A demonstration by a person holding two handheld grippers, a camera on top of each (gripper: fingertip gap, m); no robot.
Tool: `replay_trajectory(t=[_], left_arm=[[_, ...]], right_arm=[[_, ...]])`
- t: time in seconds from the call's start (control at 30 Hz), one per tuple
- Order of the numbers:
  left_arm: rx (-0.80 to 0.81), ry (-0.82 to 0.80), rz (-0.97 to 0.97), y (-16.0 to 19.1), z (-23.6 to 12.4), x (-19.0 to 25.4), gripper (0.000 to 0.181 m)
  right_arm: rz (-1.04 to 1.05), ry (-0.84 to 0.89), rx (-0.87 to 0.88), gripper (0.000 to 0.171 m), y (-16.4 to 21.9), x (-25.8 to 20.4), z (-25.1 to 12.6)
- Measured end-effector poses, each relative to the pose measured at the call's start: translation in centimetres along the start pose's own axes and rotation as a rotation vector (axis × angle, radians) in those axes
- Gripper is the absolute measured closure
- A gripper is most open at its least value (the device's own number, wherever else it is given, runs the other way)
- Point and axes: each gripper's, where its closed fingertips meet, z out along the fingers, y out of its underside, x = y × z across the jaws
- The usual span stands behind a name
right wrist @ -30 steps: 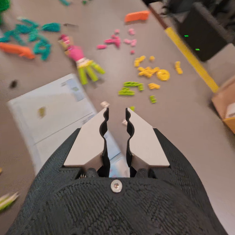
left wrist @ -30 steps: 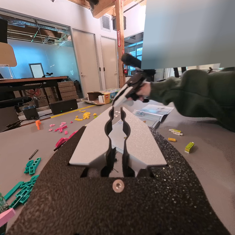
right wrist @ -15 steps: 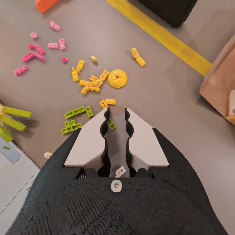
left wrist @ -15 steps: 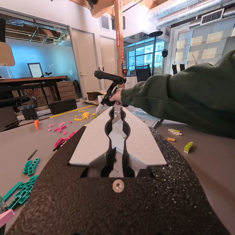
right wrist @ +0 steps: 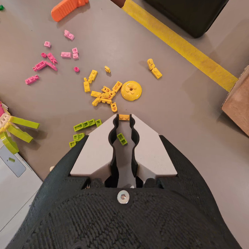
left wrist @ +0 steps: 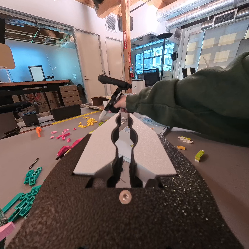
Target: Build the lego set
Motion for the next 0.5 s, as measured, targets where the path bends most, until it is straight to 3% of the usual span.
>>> replay_trajectory(t=[0.13, 0.3, 0.5], left_arm=[[0.001, 0.000, 0.001, 0.0, 0.0, 0.0, 0.174], [0.001, -0.001, -0.002, 0.0, 0.0, 0.0, 0.175], [0.007, -0.003, -0.005, -0.1, 0.0, -0.1, 0.175]], right_arm=[[-0.052, -0.011, 0.027, 0.157, 0.4, -0.3, -1.9], [-0.230, -0.229, 0.137, 0.157, 1.2, -6.9, -8.1], [-0.492, -0.358, 0.070, 0.158, 10.0, -15.8, -15.5]])
